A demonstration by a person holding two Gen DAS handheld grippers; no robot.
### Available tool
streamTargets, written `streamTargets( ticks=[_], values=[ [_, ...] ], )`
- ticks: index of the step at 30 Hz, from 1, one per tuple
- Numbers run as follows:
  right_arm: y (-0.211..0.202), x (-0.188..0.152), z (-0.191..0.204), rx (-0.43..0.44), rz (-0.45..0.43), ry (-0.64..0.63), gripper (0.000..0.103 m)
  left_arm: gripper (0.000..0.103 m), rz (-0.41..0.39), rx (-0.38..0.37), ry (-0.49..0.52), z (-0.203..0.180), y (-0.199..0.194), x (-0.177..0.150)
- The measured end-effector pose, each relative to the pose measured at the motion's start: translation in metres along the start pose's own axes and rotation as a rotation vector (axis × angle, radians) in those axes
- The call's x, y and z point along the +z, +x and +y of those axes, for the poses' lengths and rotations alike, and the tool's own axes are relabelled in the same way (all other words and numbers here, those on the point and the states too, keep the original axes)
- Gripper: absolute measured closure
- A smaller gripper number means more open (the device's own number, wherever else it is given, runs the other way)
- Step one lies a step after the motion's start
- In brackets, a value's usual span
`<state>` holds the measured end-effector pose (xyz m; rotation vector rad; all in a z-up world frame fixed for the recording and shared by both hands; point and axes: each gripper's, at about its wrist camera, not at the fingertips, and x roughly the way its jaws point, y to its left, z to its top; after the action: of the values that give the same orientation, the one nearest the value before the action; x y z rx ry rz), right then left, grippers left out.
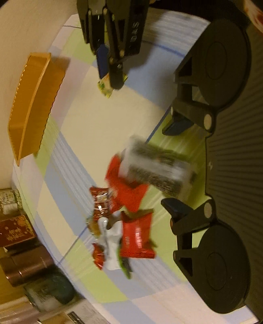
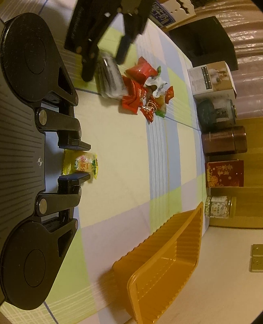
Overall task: Organize snacks
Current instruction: 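Grasp the clear seaweed-snack packet with the left gripper while the right gripper holds the yellow candy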
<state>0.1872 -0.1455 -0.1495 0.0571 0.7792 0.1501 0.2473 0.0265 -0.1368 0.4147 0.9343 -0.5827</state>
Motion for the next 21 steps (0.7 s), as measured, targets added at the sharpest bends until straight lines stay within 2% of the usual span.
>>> streamTargets(
  ticks=[1,3,8,13,21],
  values=[
    [0.0,0.0,0.0,-0.002,0.0,0.001,0.079,0.048,-0.001,-0.005,0.003,-0.005,-0.005,-0.002],
    [-0.001,-0.001,0.0,-0.01,-0.001,-0.001,0.079,0.048,-0.016,-0.01,-0.019,-0.009,-0.009,-0.006],
    [-0.003,-0.001,0.001,-0.018,-0.012,0.003,0.079,0.05,-0.033,0.031,-0.132,-0.006,0.0,-0.004],
    [-0.002,-0.002,0.0,-0.025,-0.013,0.009,0.079,0.065,-0.071,0.07,-0.217,-0.008,0.007,0.001],
    [-0.005,0.001,0.001,-0.016,-0.029,0.016,0.08,0.068,-0.075,0.136,-0.309,-0.02,0.001,-0.003]
  ],
)
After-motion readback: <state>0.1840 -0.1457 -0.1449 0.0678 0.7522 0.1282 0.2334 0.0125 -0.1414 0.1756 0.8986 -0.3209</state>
